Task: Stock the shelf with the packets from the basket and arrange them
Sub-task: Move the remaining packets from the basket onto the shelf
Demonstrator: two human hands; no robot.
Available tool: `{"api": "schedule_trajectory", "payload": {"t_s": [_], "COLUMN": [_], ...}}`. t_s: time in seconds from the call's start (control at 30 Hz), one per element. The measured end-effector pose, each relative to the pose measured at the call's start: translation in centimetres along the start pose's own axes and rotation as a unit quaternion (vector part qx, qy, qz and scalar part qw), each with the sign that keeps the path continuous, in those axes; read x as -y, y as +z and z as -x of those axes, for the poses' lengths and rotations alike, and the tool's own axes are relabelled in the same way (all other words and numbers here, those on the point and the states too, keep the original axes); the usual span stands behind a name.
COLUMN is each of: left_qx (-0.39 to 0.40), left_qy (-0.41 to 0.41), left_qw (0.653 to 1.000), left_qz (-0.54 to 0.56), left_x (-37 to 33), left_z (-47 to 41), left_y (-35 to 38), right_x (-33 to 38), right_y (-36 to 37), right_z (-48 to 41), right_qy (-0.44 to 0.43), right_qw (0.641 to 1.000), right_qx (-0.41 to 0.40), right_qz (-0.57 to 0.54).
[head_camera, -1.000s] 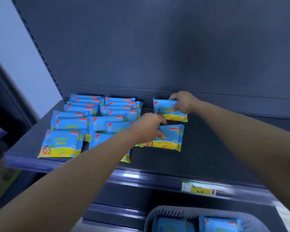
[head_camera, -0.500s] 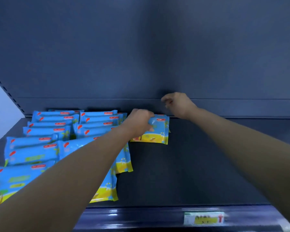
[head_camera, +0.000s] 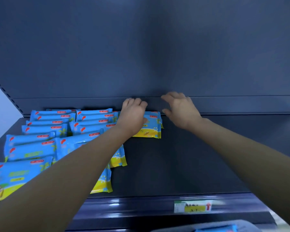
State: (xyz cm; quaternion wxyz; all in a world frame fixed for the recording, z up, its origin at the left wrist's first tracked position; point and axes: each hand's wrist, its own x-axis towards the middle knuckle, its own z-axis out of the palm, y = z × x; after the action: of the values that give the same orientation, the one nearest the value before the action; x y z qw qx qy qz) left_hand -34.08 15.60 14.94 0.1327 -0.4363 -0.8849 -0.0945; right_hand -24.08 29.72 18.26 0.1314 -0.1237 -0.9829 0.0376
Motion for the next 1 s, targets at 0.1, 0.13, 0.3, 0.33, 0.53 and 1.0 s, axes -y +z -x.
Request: {"api": "schedule_trajectory", "payload": {"t_s": [0.1,0.13,0.3,0.33,0.53,1.0], "left_qx": [-0.092,-0.124,-0.211,-0.225,-0.274,-0.28], "left_qy": [0.041,0.057,0.081,0.084,0.087,0.036], "left_qw": [0.995,0.99,0.973,0.97,0.956,0.958], "left_qz": [-0.014,-0.024,-0.034,-0.037,-0.051,-0.056], "left_x": [-1.1,-1.5,-4.8,-5.7,-12.4,-24.8], "left_z": [1.6,2.1,4.5,5.1,8.8,17.2], "left_y": [-2.5,-3.5,-9.5,-10.8,-16.1,-15.8], "right_x": [0.7,0.8,1.3,1.2,-0.7,-5.7], "right_y": [-1.8,-2.5,-7.4,-8.4,-14.4,-15.0], "right_z": [1.5,2.1,5.6,6.4,12.6,25.5], "right_qy": [-0.027,-0.036,-0.077,-0.086,-0.128,-0.195], "right_qw": [0.998,0.996,0.983,0.979,0.95,0.946], "right_qx": [-0.048,-0.064,-0.151,-0.173,-0.279,-0.258], "right_qz": [0.031,0.041,0.066,0.069,0.049,0.009]}}
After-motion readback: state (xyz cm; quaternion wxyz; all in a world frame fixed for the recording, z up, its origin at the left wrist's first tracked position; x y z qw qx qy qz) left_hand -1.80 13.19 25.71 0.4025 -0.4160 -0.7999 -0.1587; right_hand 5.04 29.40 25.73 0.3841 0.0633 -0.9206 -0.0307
